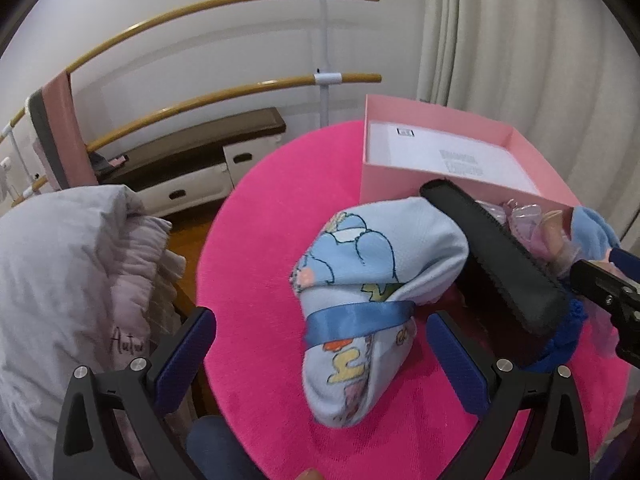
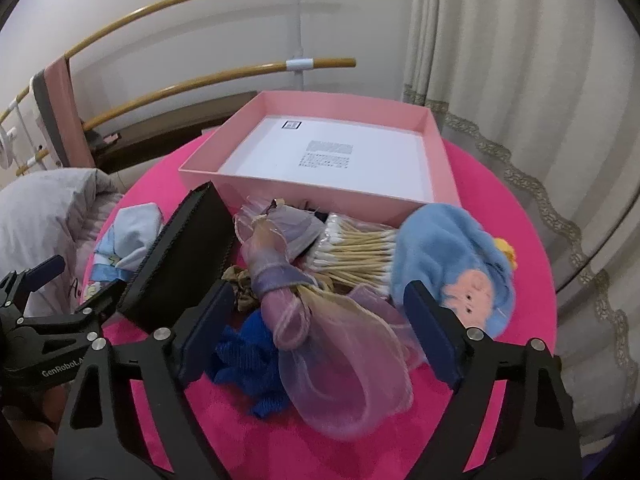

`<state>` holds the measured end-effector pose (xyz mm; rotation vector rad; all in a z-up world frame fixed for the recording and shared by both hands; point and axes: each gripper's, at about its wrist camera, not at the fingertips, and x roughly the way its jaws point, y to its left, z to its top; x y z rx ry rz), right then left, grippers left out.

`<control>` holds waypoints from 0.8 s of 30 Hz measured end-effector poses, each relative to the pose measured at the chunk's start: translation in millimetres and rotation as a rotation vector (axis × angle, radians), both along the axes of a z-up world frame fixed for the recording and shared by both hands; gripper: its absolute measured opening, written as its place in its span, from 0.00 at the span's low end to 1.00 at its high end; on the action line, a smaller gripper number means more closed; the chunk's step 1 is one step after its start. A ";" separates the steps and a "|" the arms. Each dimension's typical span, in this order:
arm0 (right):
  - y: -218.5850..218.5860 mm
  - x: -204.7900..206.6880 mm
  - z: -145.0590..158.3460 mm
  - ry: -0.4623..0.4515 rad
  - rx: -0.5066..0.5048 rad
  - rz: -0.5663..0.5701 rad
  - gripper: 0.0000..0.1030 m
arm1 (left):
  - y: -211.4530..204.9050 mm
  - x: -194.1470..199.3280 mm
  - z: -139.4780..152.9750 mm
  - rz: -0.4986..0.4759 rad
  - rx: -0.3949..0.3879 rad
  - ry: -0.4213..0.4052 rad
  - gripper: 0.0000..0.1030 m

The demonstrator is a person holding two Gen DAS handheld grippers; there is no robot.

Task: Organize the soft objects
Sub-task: 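Grasp the light-blue cloth bundle with the left gripper while the right grasps the pink ribbon bow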

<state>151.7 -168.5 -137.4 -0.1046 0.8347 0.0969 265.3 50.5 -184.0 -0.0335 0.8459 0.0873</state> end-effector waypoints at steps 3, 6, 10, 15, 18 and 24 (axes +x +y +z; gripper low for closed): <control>1.3 9.1 -7.2 0.022 -0.009 0.013 0.75 | 5.0 15.1 -10.0 0.007 -0.009 0.018 1.00; -0.3 16.8 -12.5 0.035 -0.014 0.023 0.67 | 7.8 27.0 -18.5 0.004 -0.022 0.031 1.00; 1.8 21.3 -15.5 0.050 -0.015 0.048 0.57 | 8.2 41.6 -29.8 -0.011 -0.037 0.048 1.00; 1.0 23.5 -17.5 0.060 0.029 0.068 0.37 | 4.1 56.5 -40.1 -0.055 -0.057 0.083 0.79; -5.1 21.9 -15.3 0.056 0.060 0.072 0.34 | 5.0 57.8 -41.2 -0.082 -0.102 0.091 0.61; -13.2 20.7 -12.2 0.055 0.095 0.064 0.30 | 6.6 59.3 -38.5 -0.118 -0.116 0.091 0.42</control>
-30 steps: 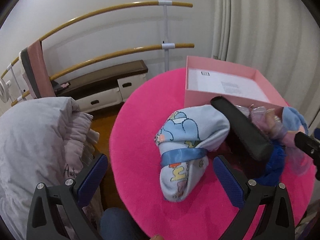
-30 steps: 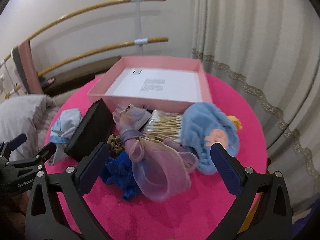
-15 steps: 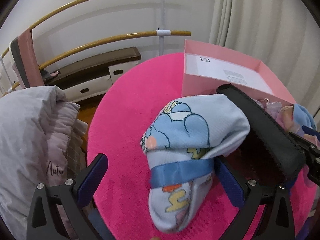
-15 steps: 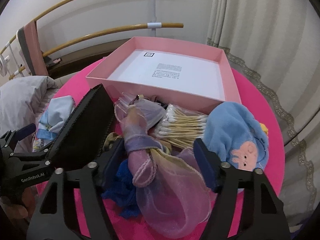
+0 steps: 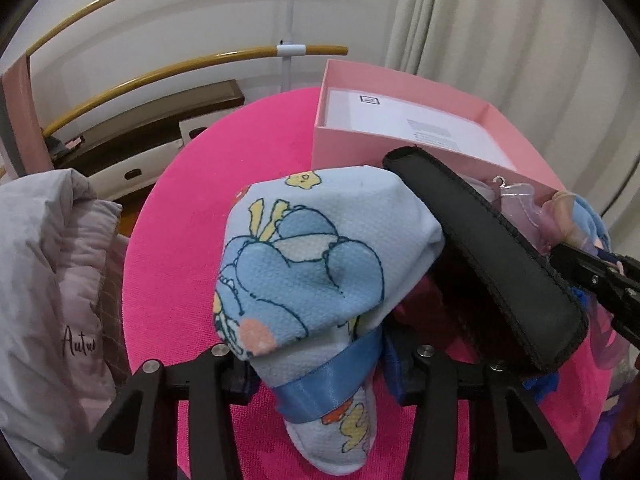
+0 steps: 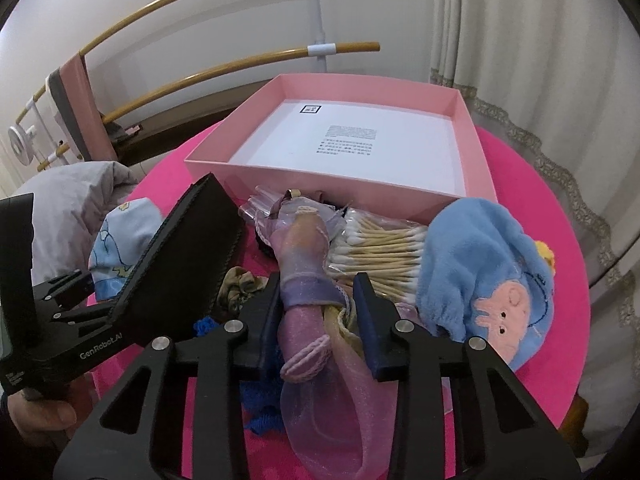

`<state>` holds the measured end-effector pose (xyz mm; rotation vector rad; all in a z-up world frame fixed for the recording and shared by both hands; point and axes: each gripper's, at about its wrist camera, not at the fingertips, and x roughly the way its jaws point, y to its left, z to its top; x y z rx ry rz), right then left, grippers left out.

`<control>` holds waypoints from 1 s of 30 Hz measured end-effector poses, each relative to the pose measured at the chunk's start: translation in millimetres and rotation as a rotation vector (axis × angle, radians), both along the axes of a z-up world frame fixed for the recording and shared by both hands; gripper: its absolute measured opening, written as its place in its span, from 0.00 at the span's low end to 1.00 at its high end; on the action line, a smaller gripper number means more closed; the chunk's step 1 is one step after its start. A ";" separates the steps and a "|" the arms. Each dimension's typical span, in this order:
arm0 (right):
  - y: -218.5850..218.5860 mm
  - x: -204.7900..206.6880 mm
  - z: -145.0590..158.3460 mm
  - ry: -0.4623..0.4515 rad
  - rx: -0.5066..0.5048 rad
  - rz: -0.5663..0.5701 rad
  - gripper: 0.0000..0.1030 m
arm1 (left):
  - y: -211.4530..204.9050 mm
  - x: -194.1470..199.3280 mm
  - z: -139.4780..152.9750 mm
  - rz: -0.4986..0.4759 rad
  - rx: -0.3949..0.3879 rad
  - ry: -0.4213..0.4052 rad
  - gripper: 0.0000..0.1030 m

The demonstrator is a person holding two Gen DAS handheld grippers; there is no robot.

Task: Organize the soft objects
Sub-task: 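Grasp the light-blue cloth bundle with the left gripper while the right grasps the pink ribbon bow, then carry both items into the pink box and open both grippers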

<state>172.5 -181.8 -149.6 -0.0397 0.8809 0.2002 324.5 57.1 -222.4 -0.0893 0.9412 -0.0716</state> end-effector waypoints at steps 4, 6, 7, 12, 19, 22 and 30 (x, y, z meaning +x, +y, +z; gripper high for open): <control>-3.4 -4.5 4.1 -0.006 0.023 -0.006 0.29 | 6.6 -4.8 2.5 0.006 -0.007 -0.005 0.40; -6.6 -6.6 5.5 -0.009 0.039 -0.011 0.29 | 10.4 -10.4 4.3 0.013 -0.004 -0.008 0.39; -8.3 -7.6 6.4 -0.011 0.047 -0.013 0.29 | 11.6 -14.4 5.5 0.016 -0.004 -0.010 0.39; -13.9 -13.2 11.1 -0.017 0.077 -0.020 0.29 | 10.3 -32.1 13.5 0.026 0.017 -0.022 0.39; -17.9 -23.8 16.7 -0.022 0.091 -0.023 0.29 | 0.5 -59.9 37.2 0.029 0.082 -0.056 0.39; -21.5 -29.4 24.5 -0.035 0.102 -0.022 0.29 | -6.6 -70.8 53.4 0.017 0.098 -0.080 0.39; -35.6 -33.1 49.9 -0.078 0.148 -0.029 0.29 | -10.3 -85.6 100.5 -0.013 0.078 -0.139 0.39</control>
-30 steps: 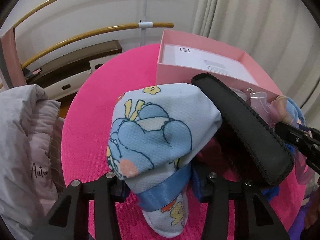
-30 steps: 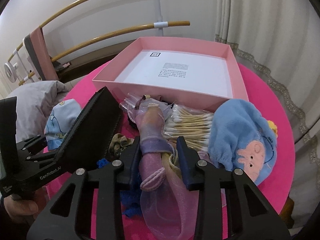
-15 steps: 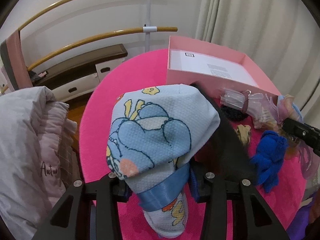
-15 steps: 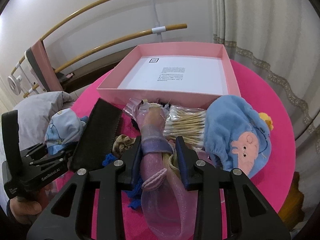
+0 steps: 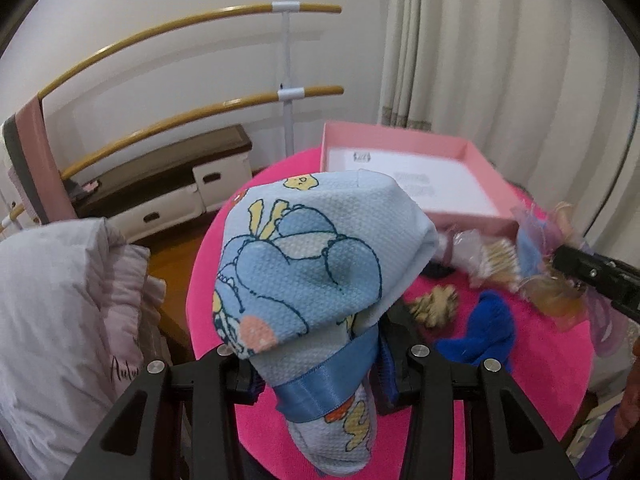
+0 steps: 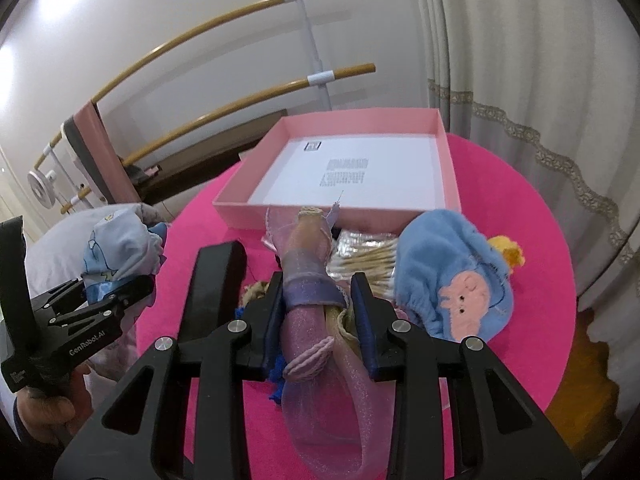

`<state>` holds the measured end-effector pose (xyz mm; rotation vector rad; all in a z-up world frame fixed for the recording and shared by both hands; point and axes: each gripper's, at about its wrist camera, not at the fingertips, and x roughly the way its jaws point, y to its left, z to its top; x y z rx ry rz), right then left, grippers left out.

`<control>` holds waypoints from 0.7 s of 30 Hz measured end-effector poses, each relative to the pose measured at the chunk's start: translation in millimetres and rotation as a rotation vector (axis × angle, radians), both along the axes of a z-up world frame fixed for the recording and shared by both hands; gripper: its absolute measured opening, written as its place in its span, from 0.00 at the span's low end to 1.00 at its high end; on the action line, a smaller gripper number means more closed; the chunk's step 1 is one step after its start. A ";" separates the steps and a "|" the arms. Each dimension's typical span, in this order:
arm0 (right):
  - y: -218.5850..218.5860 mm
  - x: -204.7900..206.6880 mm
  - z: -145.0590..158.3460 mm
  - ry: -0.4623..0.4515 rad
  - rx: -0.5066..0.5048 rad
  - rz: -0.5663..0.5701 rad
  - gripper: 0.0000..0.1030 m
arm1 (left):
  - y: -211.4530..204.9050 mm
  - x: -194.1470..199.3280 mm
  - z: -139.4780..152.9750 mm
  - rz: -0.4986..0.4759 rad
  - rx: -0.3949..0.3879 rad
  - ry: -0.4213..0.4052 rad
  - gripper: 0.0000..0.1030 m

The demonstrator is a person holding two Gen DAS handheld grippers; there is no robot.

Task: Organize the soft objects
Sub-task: 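Carry both items into the pink box and open both grippers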

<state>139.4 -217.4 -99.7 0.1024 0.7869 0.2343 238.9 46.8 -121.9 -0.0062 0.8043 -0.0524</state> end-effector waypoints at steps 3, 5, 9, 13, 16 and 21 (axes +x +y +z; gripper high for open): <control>-3.8 4.3 13.3 -0.023 0.004 -0.005 0.29 | -5.3 1.2 21.6 -0.020 -0.012 -0.030 0.39; -6.5 11.0 26.4 -0.048 -0.005 -0.012 0.29 | -7.8 6.1 34.2 -0.029 -0.016 -0.048 0.39; -11.7 32.4 50.1 -0.086 -0.011 -0.029 0.29 | -17.2 20.5 57.6 -0.043 -0.016 -0.080 0.39; -10.4 68.4 71.1 -0.105 -0.030 -0.043 0.29 | -29.3 46.0 79.2 -0.052 -0.023 -0.104 0.39; -10.0 101.8 78.3 -0.100 -0.029 -0.055 0.29 | -38.5 68.2 90.1 -0.043 -0.007 -0.120 0.39; -12.2 158.4 75.9 -0.064 -0.030 -0.088 0.29 | -54.3 102.4 99.9 -0.019 -0.003 -0.130 0.40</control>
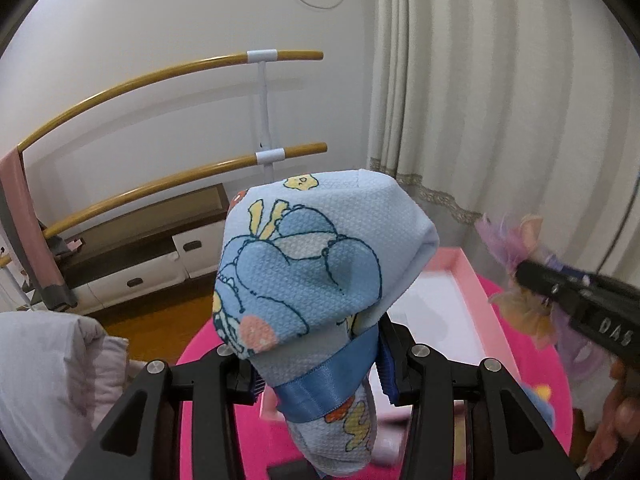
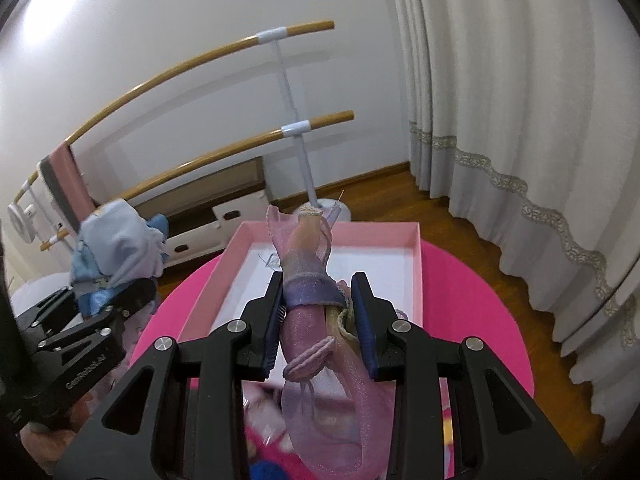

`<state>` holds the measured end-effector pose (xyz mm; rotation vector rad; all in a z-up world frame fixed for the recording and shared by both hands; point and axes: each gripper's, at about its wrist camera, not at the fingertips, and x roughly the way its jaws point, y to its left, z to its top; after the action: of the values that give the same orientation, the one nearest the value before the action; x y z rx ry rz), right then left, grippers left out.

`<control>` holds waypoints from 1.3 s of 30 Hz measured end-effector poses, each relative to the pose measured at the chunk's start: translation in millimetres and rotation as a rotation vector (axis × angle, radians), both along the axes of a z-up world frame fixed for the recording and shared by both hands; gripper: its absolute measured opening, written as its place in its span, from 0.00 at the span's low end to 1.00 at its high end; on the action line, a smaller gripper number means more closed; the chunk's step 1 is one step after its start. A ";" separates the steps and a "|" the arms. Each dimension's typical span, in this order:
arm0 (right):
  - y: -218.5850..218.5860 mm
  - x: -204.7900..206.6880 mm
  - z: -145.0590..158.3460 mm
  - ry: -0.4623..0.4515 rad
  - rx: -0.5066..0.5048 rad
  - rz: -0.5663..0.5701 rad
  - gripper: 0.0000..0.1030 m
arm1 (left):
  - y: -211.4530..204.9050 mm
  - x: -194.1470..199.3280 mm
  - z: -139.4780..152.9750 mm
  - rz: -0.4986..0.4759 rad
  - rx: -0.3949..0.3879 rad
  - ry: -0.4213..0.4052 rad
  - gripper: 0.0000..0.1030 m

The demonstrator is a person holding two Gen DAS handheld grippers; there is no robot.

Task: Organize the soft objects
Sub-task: 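Carry both items into the pink box and open both grippers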

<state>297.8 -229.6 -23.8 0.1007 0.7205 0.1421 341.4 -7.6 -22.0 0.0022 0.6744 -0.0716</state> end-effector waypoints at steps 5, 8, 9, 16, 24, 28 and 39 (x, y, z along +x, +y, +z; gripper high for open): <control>0.7 41.8 -16.1 0.039 0.001 -0.007 0.29 | -17.1 23.3 -3.5 0.015 0.018 0.003 0.40; 2.0 65.1 -27.4 0.066 0.006 -0.009 0.29 | -25.2 32.3 -10.7 0.001 0.018 0.019 0.40; 2.0 70.9 -31.0 0.075 0.006 -0.012 0.30 | -27.4 34.6 -13.2 -0.006 0.018 0.022 0.40; 1.1 98.0 -55.9 0.131 0.005 -0.025 0.30 | -26.6 60.0 -32.7 -0.028 0.024 0.071 0.40; -2.1 122.3 -78.3 0.200 0.002 -0.039 0.31 | -28.8 93.2 -42.5 -0.046 0.027 0.152 0.44; -4.7 127.5 -85.2 0.215 -0.004 -0.051 0.38 | -31.4 104.5 -38.6 -0.061 0.038 0.165 0.56; -24.1 113.2 -74.2 0.168 0.044 -0.106 1.00 | -11.1 83.9 -25.3 0.006 0.030 0.069 1.00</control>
<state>411.1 -253.7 -98.0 0.1944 0.8776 0.0485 425.3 -18.7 -47.4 0.0264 0.7443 -0.0560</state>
